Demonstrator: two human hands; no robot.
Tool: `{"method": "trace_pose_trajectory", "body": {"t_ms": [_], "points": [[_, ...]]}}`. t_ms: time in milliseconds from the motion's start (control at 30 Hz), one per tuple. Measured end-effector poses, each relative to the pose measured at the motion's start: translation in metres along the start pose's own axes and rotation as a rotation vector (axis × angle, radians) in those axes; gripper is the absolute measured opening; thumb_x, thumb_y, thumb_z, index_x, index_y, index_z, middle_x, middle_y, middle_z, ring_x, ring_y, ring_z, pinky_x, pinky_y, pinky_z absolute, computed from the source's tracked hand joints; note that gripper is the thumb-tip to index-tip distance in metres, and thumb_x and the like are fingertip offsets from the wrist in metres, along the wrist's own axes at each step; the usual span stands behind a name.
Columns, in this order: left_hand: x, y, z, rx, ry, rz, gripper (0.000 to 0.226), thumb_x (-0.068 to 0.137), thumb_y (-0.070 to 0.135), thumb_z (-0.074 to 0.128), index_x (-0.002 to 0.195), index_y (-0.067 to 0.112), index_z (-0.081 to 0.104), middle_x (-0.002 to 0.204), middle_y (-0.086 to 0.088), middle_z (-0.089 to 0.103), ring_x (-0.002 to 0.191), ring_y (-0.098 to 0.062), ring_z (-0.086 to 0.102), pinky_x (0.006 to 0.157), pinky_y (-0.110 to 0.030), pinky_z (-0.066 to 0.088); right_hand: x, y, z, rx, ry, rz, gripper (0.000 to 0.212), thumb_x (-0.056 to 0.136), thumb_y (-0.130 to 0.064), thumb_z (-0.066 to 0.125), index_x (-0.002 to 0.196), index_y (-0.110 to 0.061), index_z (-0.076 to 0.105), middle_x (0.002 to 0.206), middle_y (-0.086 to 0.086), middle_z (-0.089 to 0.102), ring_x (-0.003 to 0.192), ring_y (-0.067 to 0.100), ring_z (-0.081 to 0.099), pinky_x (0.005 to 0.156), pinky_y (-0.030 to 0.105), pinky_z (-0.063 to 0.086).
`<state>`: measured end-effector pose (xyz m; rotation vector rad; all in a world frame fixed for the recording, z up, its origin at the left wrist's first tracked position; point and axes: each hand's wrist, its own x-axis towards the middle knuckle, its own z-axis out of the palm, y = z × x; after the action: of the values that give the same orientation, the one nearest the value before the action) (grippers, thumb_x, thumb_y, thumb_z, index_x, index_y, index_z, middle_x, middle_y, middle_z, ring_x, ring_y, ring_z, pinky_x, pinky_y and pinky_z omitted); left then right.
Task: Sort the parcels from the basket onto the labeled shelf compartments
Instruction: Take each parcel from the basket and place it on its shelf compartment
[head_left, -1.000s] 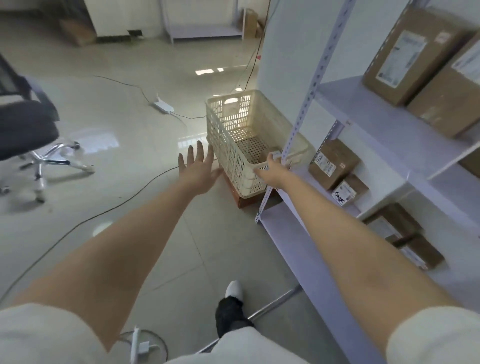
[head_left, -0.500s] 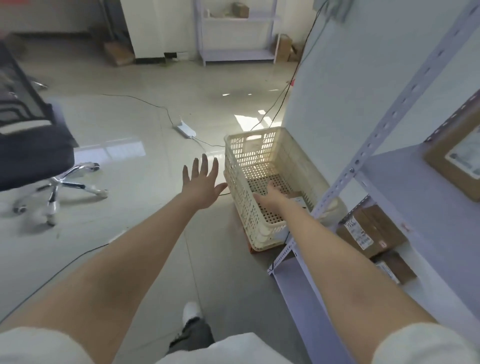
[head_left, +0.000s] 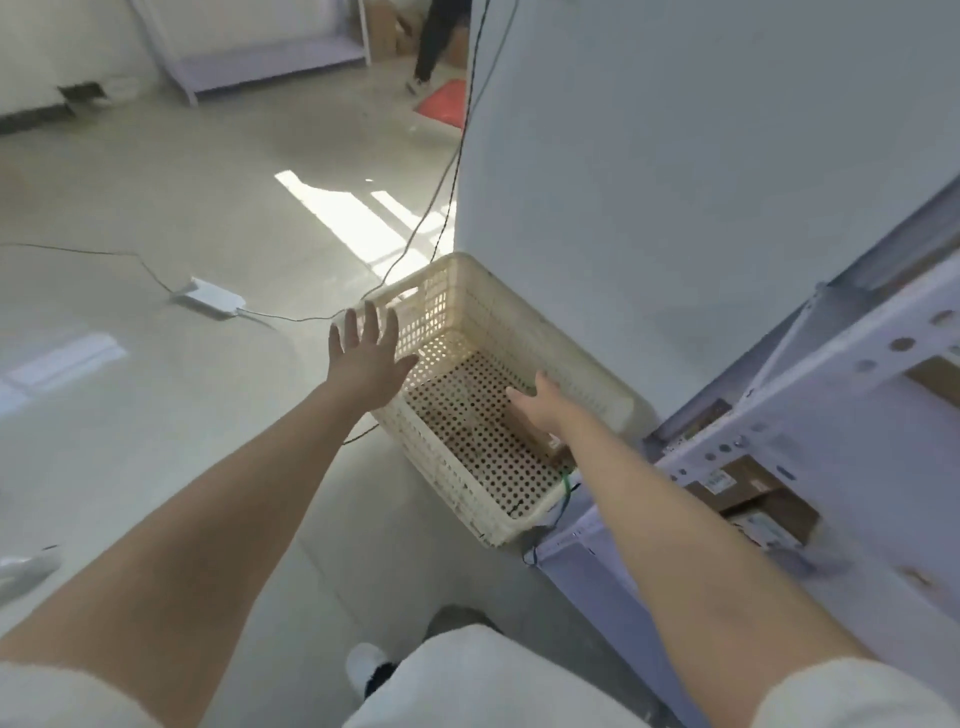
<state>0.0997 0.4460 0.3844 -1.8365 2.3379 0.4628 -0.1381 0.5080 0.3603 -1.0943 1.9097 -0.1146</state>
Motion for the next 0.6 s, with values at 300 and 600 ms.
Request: {"method": "trace_pose_trajectory", "body": {"t_ms": [300, 600], "points": [[0.142, 0.04, 0.009, 0.101, -0.204, 0.244, 0.076, 0.099, 0.056, 0.024, 0.151, 0.021, -0.02, 0.156, -0.01, -0.027, 0.145, -0.028, -0.021, 0.118, -0.048, -0.012, 0.095, 0.024, -0.027, 0.275, 0.018, 0.265, 0.081, 0.1, -0.05, 0.041, 0.157, -0.012, -0.003, 0.162, 0.014, 0.016, 0.139, 0.034, 0.035, 0.114, 0.042, 0.031], [0.26, 0.079, 0.01, 0.247, -0.278, 0.424, 0.075, 0.1, 0.054, 0.025, 0.153, 0.019, -0.016, 0.158, -0.012, -0.022, 0.147, -0.03, -0.017, 0.117, -0.048, -0.012, 0.155, 0.025, -0.048, 0.457, 0.043, 0.364, 0.078, 0.101, -0.046, 0.042, 0.156, -0.009, 0.001, 0.16, 0.013, 0.02, 0.139, 0.033, 0.036, 0.112, 0.041, 0.034]]}}
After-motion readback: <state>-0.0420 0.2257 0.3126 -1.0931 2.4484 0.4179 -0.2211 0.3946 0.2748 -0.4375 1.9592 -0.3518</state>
